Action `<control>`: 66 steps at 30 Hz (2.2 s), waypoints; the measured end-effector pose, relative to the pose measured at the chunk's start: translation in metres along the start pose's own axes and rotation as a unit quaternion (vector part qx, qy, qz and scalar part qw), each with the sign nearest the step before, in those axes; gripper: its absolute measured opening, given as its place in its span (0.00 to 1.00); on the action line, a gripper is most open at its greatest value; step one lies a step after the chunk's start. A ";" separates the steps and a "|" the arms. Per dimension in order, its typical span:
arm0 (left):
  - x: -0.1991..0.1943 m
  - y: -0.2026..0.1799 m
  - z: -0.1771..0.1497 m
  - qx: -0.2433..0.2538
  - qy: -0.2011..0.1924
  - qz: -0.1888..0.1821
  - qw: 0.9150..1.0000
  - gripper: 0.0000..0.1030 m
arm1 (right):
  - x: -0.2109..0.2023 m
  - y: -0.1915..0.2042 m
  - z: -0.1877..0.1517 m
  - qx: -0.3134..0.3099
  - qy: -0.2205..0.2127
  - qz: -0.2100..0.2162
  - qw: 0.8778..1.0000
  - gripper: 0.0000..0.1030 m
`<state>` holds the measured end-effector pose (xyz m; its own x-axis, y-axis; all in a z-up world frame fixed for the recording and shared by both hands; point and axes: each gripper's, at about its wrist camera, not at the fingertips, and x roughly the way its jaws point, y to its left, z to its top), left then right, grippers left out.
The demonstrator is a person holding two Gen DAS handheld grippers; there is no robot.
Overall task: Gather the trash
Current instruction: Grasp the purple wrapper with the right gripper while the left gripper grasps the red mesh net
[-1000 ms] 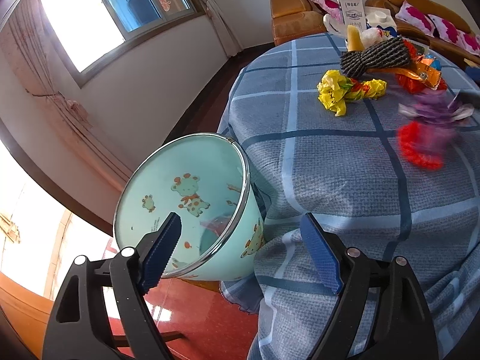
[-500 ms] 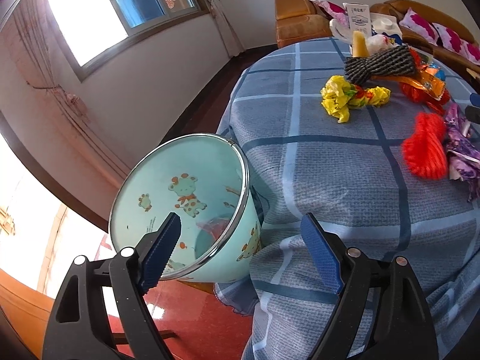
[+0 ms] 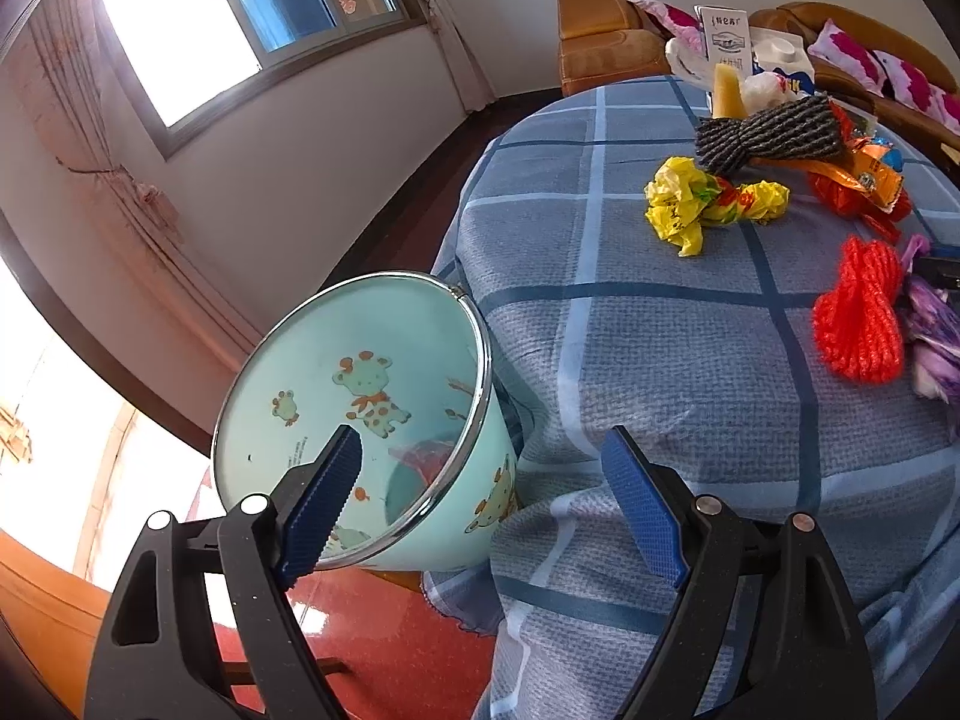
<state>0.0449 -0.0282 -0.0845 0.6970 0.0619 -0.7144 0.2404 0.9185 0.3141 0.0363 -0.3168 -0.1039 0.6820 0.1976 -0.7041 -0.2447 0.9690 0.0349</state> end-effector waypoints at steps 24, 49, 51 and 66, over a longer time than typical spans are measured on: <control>-0.013 -0.111 0.036 0.032 -0.011 -0.115 0.993 0.74 | -0.060 -0.095 -0.029 0.180 -0.077 -0.112 0.974 0.07; 0.004 -0.115 0.044 0.041 -0.005 -0.132 0.990 0.46 | -0.051 -0.072 -0.055 0.119 -0.048 -0.098 0.987 0.10; 0.004 -0.117 0.044 0.048 -0.005 -0.143 0.989 0.19 | -0.053 -0.069 -0.055 0.115 -0.048 -0.094 0.988 0.07; -0.028 -0.084 0.055 0.034 -0.046 -0.146 0.988 0.04 | -0.070 -0.070 -0.046 0.132 -0.077 -0.077 0.985 0.04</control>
<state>0.0422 -0.1288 -0.0562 0.6490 -0.2399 -0.7220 0.4830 0.8631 0.1473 -0.0263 -0.4049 -0.0894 0.7979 0.0456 -0.6010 0.0443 0.9900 0.1340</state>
